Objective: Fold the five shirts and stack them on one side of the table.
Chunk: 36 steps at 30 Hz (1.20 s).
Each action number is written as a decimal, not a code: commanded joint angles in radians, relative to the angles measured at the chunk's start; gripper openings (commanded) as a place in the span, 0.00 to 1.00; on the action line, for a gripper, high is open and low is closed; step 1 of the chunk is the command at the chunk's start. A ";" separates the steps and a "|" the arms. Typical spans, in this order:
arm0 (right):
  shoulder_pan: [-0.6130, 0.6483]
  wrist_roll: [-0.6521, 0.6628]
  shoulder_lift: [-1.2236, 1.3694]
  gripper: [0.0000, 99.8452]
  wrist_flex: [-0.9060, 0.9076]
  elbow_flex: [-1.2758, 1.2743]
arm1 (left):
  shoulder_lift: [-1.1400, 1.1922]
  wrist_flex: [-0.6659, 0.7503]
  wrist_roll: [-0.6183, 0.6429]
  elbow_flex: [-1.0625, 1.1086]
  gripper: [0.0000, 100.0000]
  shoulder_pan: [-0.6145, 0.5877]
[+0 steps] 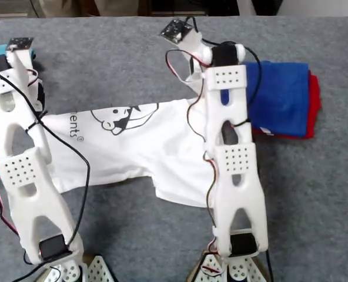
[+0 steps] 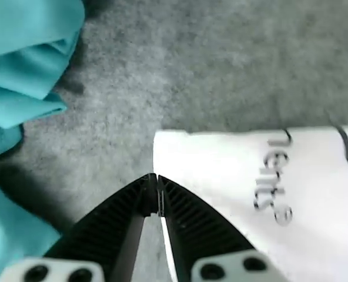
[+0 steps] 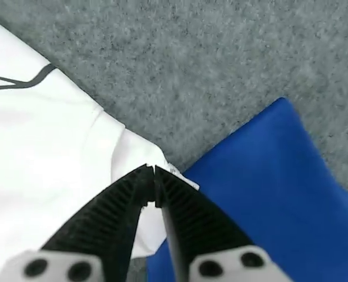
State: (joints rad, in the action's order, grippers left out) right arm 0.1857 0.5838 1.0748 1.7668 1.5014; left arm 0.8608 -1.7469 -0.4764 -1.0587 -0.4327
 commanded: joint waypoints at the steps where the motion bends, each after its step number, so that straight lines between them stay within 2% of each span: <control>1: 0.027 -0.008 -0.208 0.00 0.023 -0.203 | -0.277 -0.015 -0.055 0.272 0.02 0.006; 4: 0.074 -0.002 -0.352 0.00 0.021 -0.458 | -0.510 0.000 -0.124 0.623 0.02 0.066; 9: 0.147 0.025 -0.509 0.00 -0.038 -0.811 | -0.855 0.310 -0.147 1.204 0.02 0.104; 12: 0.162 0.025 -0.567 0.00 -0.083 -0.961 | -0.944 0.381 -0.132 1.412 0.02 0.107; 15: 0.180 0.052 -0.631 0.00 -0.110 -1.079 | -0.949 0.358 -0.127 1.470 0.02 0.081; 18: 0.189 0.074 -0.694 0.00 -0.140 -1.173 | -0.951 0.354 -0.127 1.471 0.02 0.006; 24: 0.191 0.074 -0.797 0.00 -0.164 -1.325 | -0.951 0.322 -0.129 1.416 0.15 -0.184; 28: 0.189 0.072 -0.863 0.00 -0.166 -1.402 | -0.951 0.322 -0.115 1.424 0.15 -0.172; 36: 0.159 0.072 -1.033 0.00 -0.316 -1.606 | -0.949 0.381 0.112 1.444 0.14 -0.094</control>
State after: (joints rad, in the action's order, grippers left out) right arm 0.3590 0.6452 0.1358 1.5198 -0.0529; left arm -0.0506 -1.4001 -0.4289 0.3989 -0.5462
